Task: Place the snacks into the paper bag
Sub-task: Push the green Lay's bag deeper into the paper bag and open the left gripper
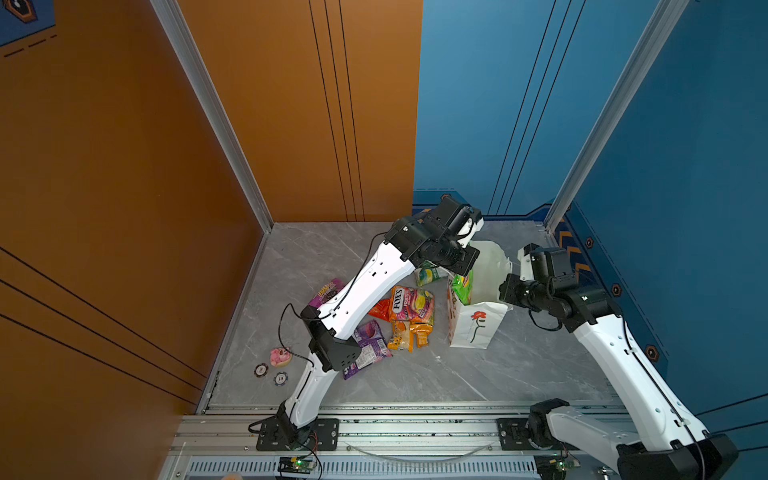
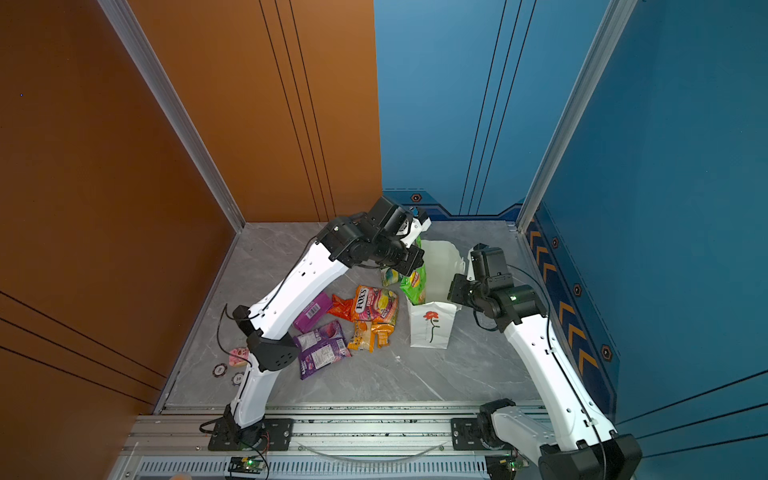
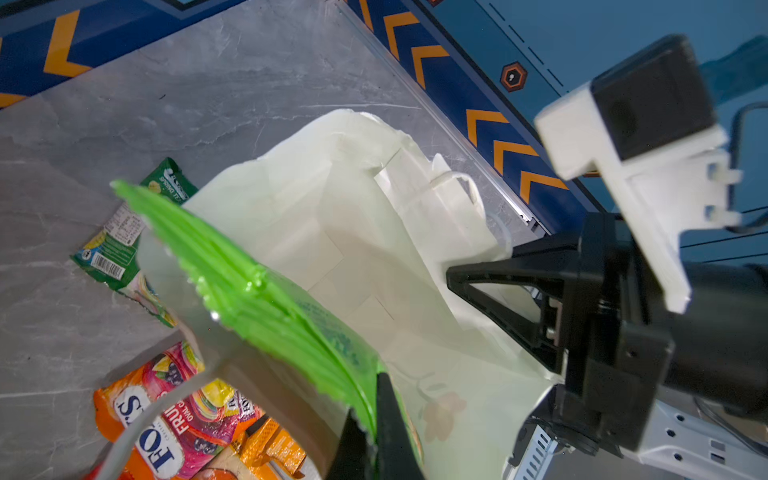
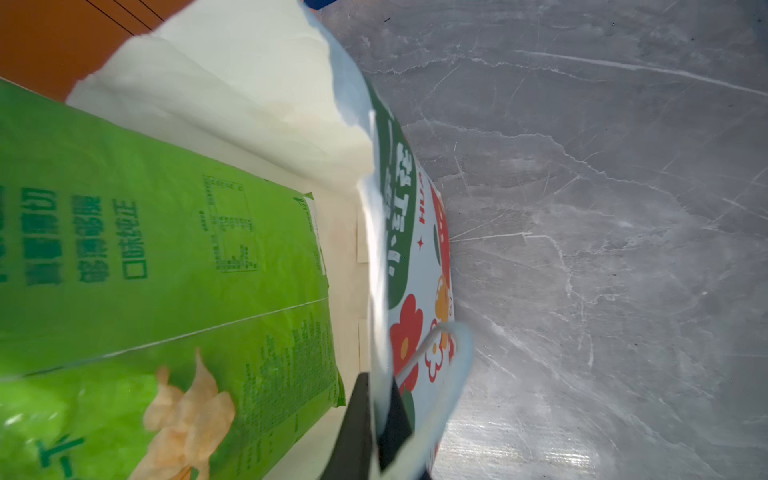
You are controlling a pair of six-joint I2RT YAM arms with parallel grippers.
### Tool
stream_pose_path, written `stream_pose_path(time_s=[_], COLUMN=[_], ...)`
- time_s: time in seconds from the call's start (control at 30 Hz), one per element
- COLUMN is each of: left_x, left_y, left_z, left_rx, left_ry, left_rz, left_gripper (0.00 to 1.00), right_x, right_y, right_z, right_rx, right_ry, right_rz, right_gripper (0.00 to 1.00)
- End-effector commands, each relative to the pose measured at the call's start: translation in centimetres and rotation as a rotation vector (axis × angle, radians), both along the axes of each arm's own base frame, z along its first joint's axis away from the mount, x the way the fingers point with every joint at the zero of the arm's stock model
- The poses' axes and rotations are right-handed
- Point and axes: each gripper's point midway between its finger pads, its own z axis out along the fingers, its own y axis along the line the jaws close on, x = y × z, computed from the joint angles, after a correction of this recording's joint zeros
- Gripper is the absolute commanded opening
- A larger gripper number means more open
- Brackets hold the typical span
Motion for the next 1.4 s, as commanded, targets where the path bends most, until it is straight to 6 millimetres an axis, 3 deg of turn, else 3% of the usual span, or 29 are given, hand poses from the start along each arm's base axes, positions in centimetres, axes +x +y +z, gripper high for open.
stream_pose_path(time_s=[0.0,0.4,0.73,0.9,1.03,1.23,1.37], left_x=[0.0,1.2,2.2,2.6,2.8,3.0,3.1], left_y=[-0.1,0.4,2.5,2.6,2.9,3.0,2.9], left_z=[-0.4,-2.7,-4.9,-6.0,-5.8,-4.7,-3.8], left_rx=[0.015,0.048,0.134,0.134,0.141,0.119,0.107], left_ry=[0.011,0.081,0.110,0.156,0.138,0.117,0.089], left_rz=[0.062,0.143,0.212,0.215,0.227,0.231,0.221], left_gripper=[0.00,0.00,0.00,0.00,0.00,0.11,0.25], right_x=[0.7,1.0,1.4,1.3,1.2,1.3,1.2], right_y=[-0.1,2.7,2.4,2.3,1.8,1.5,1.3], right_z=[1.3,0.9,1.0,1.0,1.0,1.2,1.1], right_rx=[-0.014,-0.045,-0.070,-0.076,-0.097,-0.099,-0.100], right_ry=[-0.042,-0.042,-0.051,-0.056,-0.059,-0.064,-0.065], right_rz=[-0.029,0.031,0.029,0.027,0.013,0.005,0.001], right_gripper=[0.07,0.07,0.07,0.07,0.07,0.07,0.07])
